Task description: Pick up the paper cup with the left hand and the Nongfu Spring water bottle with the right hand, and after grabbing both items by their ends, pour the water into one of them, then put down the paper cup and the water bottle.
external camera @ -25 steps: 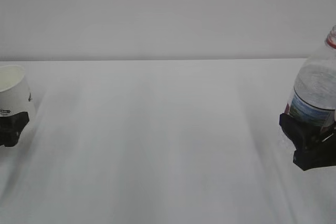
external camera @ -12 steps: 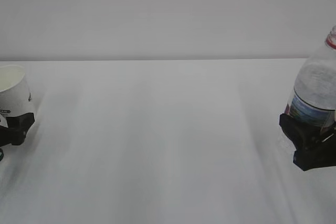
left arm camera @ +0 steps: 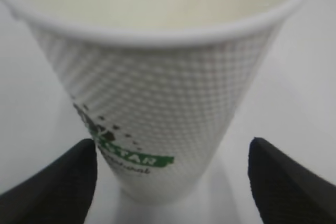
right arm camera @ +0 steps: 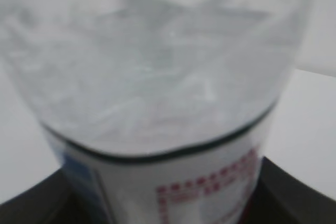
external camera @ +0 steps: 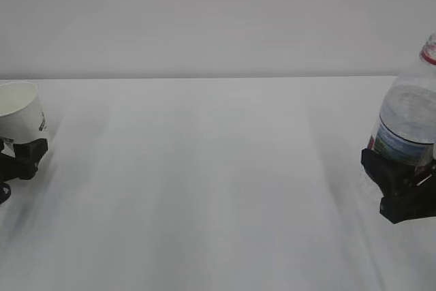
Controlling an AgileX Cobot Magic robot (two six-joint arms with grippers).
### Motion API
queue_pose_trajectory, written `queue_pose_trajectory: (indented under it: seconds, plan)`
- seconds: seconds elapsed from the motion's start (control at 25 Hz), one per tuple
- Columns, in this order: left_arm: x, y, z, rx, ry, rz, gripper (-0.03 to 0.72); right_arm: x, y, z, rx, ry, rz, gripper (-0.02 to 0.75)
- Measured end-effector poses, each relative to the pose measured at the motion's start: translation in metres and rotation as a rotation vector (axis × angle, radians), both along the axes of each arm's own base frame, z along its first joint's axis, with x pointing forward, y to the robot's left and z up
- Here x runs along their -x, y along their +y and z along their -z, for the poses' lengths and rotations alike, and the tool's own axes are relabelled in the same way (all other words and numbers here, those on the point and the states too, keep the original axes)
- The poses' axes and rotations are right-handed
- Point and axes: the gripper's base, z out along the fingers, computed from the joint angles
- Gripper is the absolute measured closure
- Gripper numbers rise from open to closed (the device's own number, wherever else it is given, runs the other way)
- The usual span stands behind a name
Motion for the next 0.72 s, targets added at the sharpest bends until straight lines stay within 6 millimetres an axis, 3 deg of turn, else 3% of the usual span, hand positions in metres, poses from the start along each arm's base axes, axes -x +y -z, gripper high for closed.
queue_pose_trajectory:
  seconds: [0.72]
  plan:
    - [-0.028, 0.004, 0.006, -0.007, -0.049, 0.0, 0.015, 0.0, 0.001, 0.0, 0.003, 0.0, -0.013, 0.252]
